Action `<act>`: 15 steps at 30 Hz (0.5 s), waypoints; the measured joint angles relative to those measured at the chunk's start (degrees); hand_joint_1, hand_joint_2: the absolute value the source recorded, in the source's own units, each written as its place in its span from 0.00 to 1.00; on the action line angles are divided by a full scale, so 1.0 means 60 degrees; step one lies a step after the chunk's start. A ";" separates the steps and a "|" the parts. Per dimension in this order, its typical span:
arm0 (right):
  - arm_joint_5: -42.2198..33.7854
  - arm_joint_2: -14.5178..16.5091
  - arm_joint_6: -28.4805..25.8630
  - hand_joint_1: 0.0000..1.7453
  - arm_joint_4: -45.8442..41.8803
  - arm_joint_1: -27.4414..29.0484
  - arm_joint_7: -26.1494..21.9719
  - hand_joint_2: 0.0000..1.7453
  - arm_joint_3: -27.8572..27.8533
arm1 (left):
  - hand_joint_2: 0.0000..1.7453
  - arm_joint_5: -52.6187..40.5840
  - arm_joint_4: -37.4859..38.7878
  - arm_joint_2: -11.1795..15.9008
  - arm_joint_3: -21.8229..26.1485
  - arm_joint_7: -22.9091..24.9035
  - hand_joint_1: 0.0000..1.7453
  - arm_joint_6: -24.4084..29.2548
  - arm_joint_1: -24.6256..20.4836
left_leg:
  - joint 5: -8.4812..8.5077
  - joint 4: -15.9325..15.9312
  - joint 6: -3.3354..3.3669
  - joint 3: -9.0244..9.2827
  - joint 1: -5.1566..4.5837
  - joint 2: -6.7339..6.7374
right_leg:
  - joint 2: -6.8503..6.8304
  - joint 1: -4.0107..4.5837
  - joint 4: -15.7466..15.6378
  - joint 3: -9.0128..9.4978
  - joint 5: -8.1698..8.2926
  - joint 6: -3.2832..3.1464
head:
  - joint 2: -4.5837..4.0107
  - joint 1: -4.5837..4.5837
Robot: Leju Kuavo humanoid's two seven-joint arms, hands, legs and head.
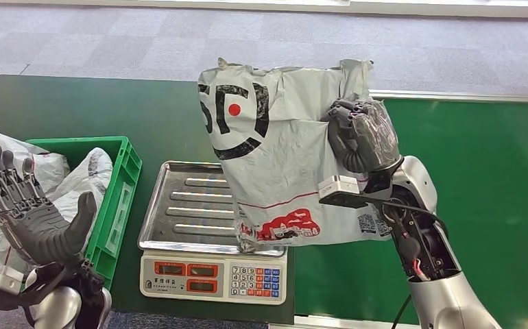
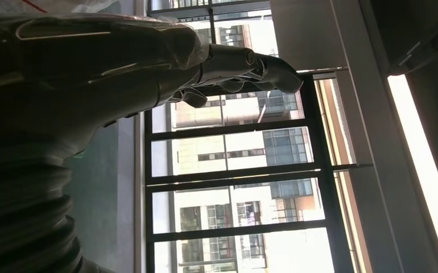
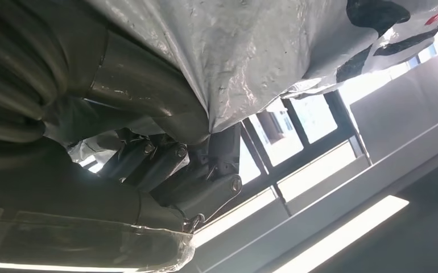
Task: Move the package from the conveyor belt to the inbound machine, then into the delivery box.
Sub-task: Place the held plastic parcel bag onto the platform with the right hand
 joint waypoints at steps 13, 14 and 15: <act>-0.0158 0.1109 -0.0376 1.00 0.2643 -0.1027 0.0049 1.00 0.1211 | 1.00 0.0080 0.0568 -0.0005 -0.0366 0.0000 0.00 -0.0386 -0.0558 | 0.0005 0.0000 -0.0004 0.0005 0.0006 0.0004 | 0.0004 0.0006 0.0002 -0.0002 0.0005 -0.0007 | 0.0000 -0.0001; -0.0147 0.1219 -0.0374 1.00 0.2989 -0.1164 0.0165 1.00 0.1285 | 1.00 0.0103 0.0662 -0.0005 -0.0418 0.0000 0.00 -0.0397 -0.0639 | 0.0005 0.0000 -0.0004 0.0005 0.0006 0.0004 | 0.0004 0.0005 0.0002 -0.0002 0.0006 -0.0007 | 0.0000 -0.0001; -0.0134 0.1318 -0.0368 1.00 0.3306 -0.1287 0.0299 1.00 0.1349 | 1.00 0.0123 0.0745 -0.0006 -0.0460 0.0000 0.00 -0.0408 -0.0703 | 0.0005 0.0000 -0.0004 0.0005 0.0006 0.0003 | 0.0004 0.0005 0.0002 -0.0002 0.0006 -0.0007 | 0.0000 -0.0001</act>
